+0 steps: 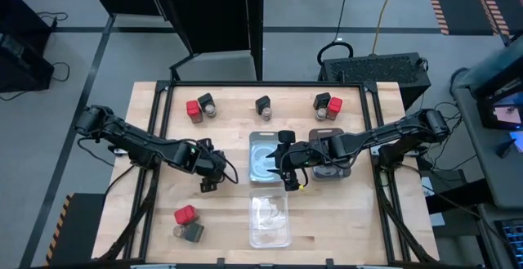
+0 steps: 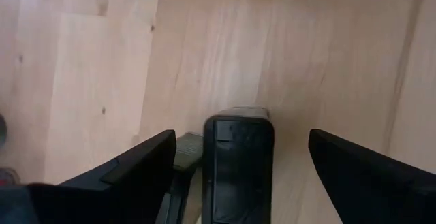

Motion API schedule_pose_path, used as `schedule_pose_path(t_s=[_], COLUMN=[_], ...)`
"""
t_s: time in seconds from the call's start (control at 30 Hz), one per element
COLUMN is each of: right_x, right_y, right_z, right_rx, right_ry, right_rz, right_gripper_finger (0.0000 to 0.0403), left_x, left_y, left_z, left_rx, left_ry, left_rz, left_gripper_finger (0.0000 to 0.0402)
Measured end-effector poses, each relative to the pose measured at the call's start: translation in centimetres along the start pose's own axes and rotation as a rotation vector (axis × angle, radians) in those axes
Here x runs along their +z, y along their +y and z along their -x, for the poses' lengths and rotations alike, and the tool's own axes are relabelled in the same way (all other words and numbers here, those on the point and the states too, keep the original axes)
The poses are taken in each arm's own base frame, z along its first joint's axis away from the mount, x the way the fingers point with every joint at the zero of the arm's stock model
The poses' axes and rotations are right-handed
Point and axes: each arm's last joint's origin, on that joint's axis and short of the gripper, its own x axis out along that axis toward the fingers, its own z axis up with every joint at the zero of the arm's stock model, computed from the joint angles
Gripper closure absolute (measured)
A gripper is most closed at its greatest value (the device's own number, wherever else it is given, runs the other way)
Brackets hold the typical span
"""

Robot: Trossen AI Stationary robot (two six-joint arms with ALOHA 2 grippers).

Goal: Sort spices by type
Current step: Put the black spice can into the gray bin

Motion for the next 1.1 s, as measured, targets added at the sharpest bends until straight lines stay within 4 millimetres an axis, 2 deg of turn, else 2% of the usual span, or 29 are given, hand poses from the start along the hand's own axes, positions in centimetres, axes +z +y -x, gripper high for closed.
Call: schedule_pose_path(t_s=[0.13,0.27,0.37,0.67,0.9,1.1], right_x=[0.0,0.0,0.0,-0.1,-0.1,-0.1], right_y=[0.0,0.0,0.0,0.0,0.0,-0.1], right_z=[0.0,0.0,0.0,0.0,0.0,0.0], right_rx=[0.0,0.0,0.0,0.001,0.001,-0.002], right_ry=[0.0,0.001,0.003,0.01,0.01,0.011], right_rz=[0.0,0.0,-0.001,-0.017,-0.017,-0.016], right_gripper_finger=[0.0218,0.0218,0.0218,0.0218,0.0218,0.0218], left_x=[0.0,0.0,0.0,0.1,0.1,0.1], left_y=[-0.2,-0.5,-0.7,-0.7,-0.7,-0.6], left_z=[-0.5,-1.7,-2.3,-2.3,-2.3,-2.2], left_rx=[0.0,0.014,0.019,0.019,0.023,0.027], left_ry=[0.022,0.068,0.083,0.078,0.079,0.083], left_rz=[-0.007,-0.025,-0.047,-0.054,-0.056,-0.056], left_gripper_finger=[0.0067,0.0089,0.0116,0.0195,0.0274,0.0279])
